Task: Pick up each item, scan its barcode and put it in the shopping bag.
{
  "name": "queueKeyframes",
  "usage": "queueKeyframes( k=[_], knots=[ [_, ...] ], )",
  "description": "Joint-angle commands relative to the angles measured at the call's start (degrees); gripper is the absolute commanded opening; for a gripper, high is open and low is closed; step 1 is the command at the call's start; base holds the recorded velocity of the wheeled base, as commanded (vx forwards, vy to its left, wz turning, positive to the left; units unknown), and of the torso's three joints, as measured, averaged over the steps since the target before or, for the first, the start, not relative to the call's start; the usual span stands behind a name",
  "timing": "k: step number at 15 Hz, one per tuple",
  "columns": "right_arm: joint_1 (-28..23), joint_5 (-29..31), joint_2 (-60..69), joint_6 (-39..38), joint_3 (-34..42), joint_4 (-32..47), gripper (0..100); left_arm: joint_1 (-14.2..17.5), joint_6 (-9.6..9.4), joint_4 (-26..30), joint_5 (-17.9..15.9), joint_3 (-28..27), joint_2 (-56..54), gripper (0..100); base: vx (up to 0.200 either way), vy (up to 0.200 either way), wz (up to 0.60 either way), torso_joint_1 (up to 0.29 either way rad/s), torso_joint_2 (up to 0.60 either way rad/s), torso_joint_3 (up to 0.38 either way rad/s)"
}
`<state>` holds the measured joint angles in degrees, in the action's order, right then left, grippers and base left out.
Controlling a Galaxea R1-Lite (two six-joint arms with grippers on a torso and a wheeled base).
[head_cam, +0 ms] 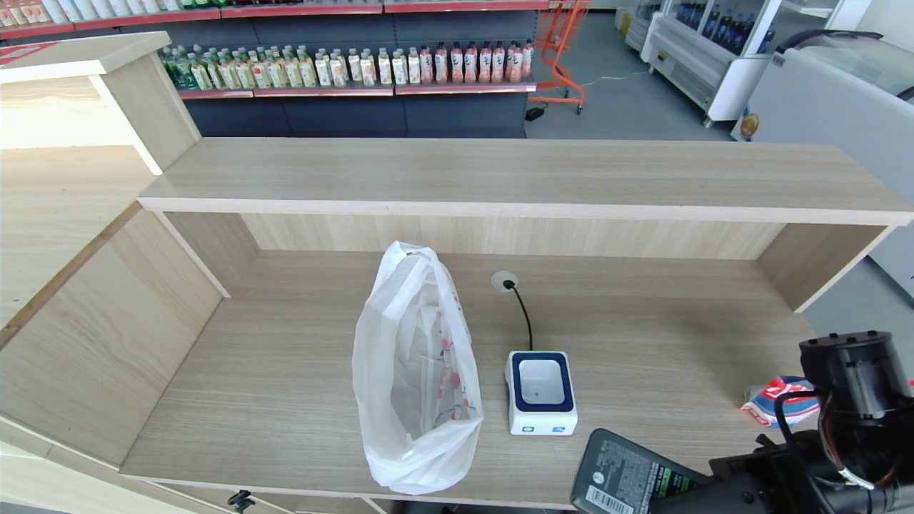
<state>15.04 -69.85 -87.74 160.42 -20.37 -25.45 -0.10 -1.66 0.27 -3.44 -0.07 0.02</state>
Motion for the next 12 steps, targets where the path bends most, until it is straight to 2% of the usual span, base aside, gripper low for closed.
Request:
queueKeyframes(
  k=[1, 3, 5, 8, 9, 10, 12],
  knots=[
    [0.4, 0.0, 0.3, 4.3, 0.0, 0.0, 0, 0.0, -0.01, 0.0, 0.0, 0.0, 0.0, 100, 0.000, 0.000, 0.00, 0.000, 0.00, 0.000],
    [0.5, 0.1, 4.2, 0.5, -1.3, 0.1, 0, 0.0, -0.01, 0.0, 0.0, 0.0, 0.0, 100, 0.000, 0.000, 0.00, 0.000, 0.00, 0.000],
    [-0.9, 0.2, 13.6, -17.1, -3.4, 0.0, 0, 0.0, -0.01, 0.0, 0.0, 0.0, 0.0, 100, 0.000, 0.000, 0.00, 0.000, 0.00, 0.000],
    [-17.9, 3.8, 22.1, -46.6, -7.1, 0.0, 0, 0.0, -0.01, 0.0, 0.0, 0.0, 0.0, 100, 0.000, 0.000, 0.00, 0.000, 0.00, 0.000],
    [-20.5, 5.7, 24.5, -51.1, -7.7, -0.4, 0, 0.0, -0.01, 0.0, 0.0, 0.1, 0.0, 100, 0.000, 0.000, 0.00, 0.000, 0.00, 0.000],
    [-21.0, 6.7, 26.0, -52.4, -8.9, -0.4, 0, 0.0, -0.01, 0.0, 0.0, 0.1, 0.0, 100, 0.000, 0.000, 0.00, 0.000, 0.00, 0.000],
    [-21.0, 3.7, 26.8, -54.3, -7.1, 1.2, 0, 0.0, -0.01, 0.0, 0.0, 0.0, 0.0, 100, 0.000, 0.000, 0.00, 0.000, 0.00, 0.000]
  ],
)
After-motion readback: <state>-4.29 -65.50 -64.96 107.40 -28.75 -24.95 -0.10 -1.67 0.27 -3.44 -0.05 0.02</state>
